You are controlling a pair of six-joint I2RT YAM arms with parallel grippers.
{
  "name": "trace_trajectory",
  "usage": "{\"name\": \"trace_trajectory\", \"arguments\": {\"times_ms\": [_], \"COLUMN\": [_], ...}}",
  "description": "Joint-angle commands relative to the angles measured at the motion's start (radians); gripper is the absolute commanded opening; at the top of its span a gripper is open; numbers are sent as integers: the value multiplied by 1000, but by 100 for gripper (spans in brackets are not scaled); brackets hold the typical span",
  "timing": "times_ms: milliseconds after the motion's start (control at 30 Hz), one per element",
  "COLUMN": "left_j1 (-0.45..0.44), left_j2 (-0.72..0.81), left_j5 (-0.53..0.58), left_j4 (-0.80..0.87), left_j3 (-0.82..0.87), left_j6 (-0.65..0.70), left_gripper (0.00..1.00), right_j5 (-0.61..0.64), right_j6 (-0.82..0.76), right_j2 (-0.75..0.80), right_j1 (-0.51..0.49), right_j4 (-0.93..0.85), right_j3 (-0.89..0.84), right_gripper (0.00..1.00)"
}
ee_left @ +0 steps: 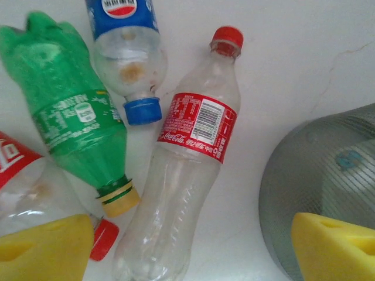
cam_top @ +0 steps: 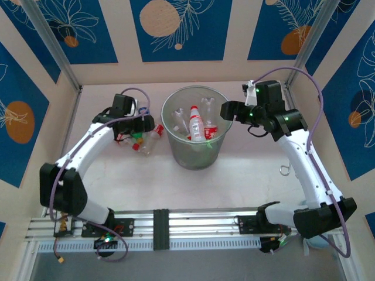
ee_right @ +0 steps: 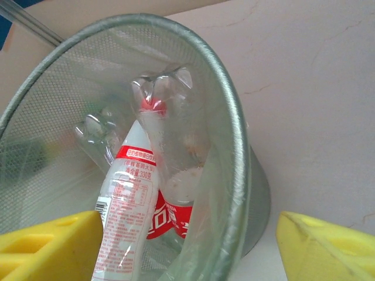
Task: Put the plastic bottles in the bin
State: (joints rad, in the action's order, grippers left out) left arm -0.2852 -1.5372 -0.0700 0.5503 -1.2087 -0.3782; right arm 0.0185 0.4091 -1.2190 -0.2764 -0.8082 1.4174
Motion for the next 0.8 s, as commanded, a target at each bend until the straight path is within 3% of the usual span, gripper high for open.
{"name": "trace_trajectory", "arguments": {"times_ms": [0,367,567,767], "left_j1": [8,-1,-19,-25], "left_j2": [-61,-200,-269,-339], "left_j5": [-44,-90,-110,-113], "left_j4": [-45,-99,-118,-144], "left_j3": [-10,13,0,-26], "left_j6": [40,47,33,13], "left_gripper": [86,82,89,88], "right_j5": [-17,-23,-26,-22], "right_j6": [-9,-5,2,2], "right_j2": [29,33,30,32], "right_j1": [14,29,28,28], "right_j4": [-20,-21,-18,-21], "right_j3": [-26,-39,-42,-44], "right_gripper": [78,78,78,78]}}
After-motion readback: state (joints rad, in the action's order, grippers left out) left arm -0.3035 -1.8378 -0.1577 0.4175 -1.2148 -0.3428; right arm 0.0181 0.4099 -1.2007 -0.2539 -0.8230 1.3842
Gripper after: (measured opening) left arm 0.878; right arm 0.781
